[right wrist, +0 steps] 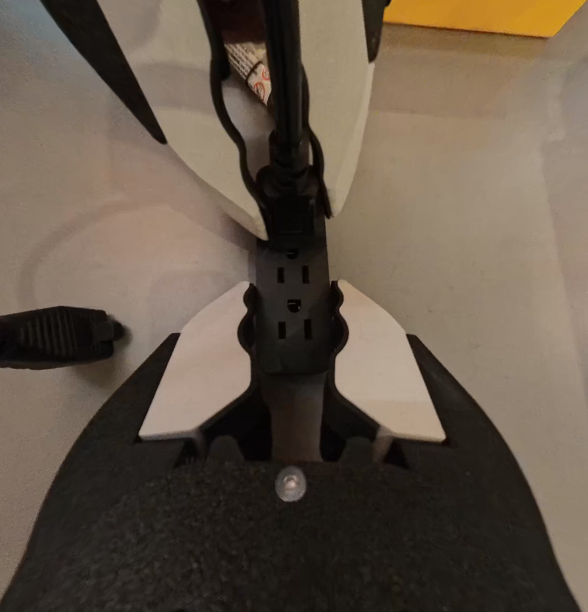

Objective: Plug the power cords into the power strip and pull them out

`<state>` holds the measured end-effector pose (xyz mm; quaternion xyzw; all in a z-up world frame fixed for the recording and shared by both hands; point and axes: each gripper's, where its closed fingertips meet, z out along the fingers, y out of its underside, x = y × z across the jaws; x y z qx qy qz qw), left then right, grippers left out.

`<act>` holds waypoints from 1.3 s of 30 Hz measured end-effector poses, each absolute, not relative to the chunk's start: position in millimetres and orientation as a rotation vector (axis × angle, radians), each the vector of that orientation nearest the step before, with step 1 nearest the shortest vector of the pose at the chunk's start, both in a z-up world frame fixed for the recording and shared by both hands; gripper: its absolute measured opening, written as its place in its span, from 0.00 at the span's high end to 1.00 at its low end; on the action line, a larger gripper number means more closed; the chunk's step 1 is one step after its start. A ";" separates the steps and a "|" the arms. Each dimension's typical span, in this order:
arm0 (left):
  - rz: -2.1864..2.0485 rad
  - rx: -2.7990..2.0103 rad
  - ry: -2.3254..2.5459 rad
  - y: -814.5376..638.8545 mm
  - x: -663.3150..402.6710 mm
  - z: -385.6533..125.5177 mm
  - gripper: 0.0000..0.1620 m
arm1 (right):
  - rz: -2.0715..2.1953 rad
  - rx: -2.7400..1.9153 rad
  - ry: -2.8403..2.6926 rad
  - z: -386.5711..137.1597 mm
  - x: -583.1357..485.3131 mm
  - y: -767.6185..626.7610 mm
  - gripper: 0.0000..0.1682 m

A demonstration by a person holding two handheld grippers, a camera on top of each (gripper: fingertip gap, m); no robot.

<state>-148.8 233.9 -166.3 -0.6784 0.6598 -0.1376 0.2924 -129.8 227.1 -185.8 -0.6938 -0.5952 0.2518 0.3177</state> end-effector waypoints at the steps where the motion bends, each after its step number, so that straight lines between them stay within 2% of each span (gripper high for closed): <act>1: -0.377 -1.795 1.760 234.0 -148.6 -166.2 0.83 | 0.672 -1.841 -1.550 -186.3 -129.5 226.9 0.74; 9: -0.616 -1.806 1.625 232.3 -144.6 -163.1 0.85 | 0.685 -1.893 -1.533 -188.2 -128.0 225.9 0.74; 24: -0.696 -1.767 1.538 227.8 -141.6 -156.3 0.85 | 0.683 -1.875 -1.558 -186.5 -128.9 223.5 0.74; 29: -0.594 -1.722 1.643 214.0 -138.1 -161.8 0.83 | 0.649 -1.839 -1.743 -188.3 -119.0 213.8 0.74; 31: -0.589 -1.690 1.648 209.7 -137.1 -161.9 0.76 | 0.636 -1.816 -1.768 -188.1 -116.9 213.3 0.74; 33: -0.623 -1.690 1.604 207.8 -137.5 -159.9 0.74 | 0.662 -1.821 -1.750 -187.8 -115.2 213.9 0.74; 39: -0.845 -1.615 1.380 198.1 -147.2 -118.4 0.75 | 0.710 -1.808 -1.703 -186.8 -115.9 214.5 0.74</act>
